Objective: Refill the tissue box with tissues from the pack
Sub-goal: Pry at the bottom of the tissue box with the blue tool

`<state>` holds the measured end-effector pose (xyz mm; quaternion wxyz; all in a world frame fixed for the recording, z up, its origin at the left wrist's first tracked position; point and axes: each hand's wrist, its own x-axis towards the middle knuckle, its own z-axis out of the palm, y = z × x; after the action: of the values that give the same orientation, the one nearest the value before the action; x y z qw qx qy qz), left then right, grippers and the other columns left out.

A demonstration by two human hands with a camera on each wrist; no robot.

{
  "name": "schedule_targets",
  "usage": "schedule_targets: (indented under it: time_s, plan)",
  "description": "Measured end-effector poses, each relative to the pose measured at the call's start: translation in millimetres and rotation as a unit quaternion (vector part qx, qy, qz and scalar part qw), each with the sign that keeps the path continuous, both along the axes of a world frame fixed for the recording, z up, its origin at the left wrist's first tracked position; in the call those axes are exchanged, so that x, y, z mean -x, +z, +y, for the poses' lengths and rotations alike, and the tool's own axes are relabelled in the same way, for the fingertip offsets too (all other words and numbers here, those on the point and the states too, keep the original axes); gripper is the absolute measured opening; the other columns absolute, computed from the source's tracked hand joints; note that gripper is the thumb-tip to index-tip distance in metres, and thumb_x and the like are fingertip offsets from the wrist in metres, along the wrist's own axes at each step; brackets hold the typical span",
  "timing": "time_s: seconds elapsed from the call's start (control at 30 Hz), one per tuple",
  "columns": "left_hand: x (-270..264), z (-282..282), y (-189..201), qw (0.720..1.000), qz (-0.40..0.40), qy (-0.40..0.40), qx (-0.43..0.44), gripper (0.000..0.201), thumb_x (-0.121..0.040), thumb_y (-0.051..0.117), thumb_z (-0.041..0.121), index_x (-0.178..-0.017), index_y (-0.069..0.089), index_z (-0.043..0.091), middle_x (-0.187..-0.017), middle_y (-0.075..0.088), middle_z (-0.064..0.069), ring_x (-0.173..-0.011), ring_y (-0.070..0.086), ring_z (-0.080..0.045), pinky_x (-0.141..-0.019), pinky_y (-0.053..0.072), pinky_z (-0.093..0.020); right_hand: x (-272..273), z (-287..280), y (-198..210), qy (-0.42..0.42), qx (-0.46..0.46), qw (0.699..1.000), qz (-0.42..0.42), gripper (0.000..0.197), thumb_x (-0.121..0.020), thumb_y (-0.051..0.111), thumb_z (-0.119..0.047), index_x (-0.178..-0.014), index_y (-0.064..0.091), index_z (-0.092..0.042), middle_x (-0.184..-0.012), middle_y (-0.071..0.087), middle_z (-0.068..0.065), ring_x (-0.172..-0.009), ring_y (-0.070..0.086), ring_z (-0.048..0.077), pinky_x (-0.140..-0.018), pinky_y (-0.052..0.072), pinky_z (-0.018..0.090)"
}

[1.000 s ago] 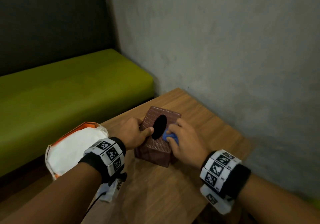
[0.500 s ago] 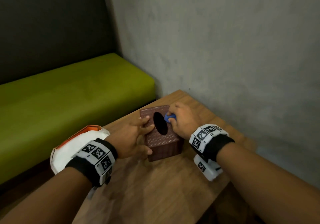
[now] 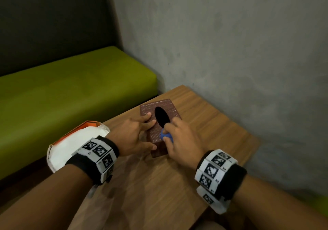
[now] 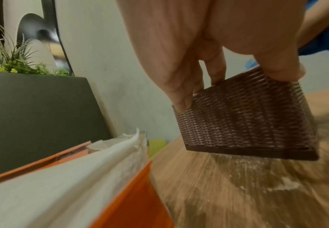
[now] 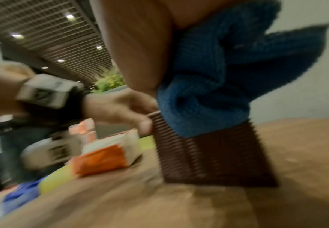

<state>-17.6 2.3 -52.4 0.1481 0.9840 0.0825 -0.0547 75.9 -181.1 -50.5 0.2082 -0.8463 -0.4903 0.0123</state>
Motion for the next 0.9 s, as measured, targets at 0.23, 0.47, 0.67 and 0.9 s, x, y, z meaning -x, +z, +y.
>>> schedule_targets:
  time_s: [0.23,0.47,0.67,0.9]
  plan:
    - [-3,-4,1,1.0,-0.001,0.025,-0.004,0.097,-0.074,0.067,0.069,-0.153,0.036,0.022,-0.165,0.021,0.0,-0.149,0.028,-0.018,-0.119,0.028,-0.031,-27,-2,4,-0.072,0.002,0.997,0.021,0.012,-0.09,0.056,-0.025,-0.099,0.061,-0.019,-0.105,0.047,-0.003,-0.09,0.054,0.018,-0.069,0.041,0.028]
    - [-4,-3,6,0.999,-0.006,0.044,-0.005,0.094,-0.072,0.075,0.063,-0.151,0.042,0.024,-0.163,0.025,0.007,-0.143,0.038,-0.014,-0.115,0.034,-0.03,-16,5,6,0.005,-0.001,1.0,0.031,0.012,-0.087,0.059,-0.026,-0.096,0.063,-0.019,-0.101,0.051,-0.001,-0.088,0.057,0.019,-0.072,0.051,0.038]
    - [-4,-11,5,0.998,-0.014,0.063,-0.003,0.093,-0.072,0.072,0.064,-0.15,0.042,0.025,-0.162,0.026,0.007,-0.141,0.041,-0.015,-0.114,0.034,-0.026,-1,16,1,0.011,-0.025,1.0,0.013,0.013,-0.085,0.06,-0.026,-0.095,0.065,-0.018,-0.102,0.053,0.0,-0.087,0.057,0.02,-0.07,0.05,0.036]
    - [-5,-14,2,0.997,-0.015,0.073,-0.002,0.095,-0.072,0.072,0.065,-0.151,0.041,0.023,-0.164,0.022,0.007,-0.145,0.035,-0.015,-0.116,0.032,-0.028,-34,-1,1,-0.051,-0.015,0.998,0.032,0.009,-0.086,0.062,-0.025,-0.09,0.063,-0.017,-0.092,0.043,-0.005,-0.084,0.057,0.021,-0.069,0.049,0.038]
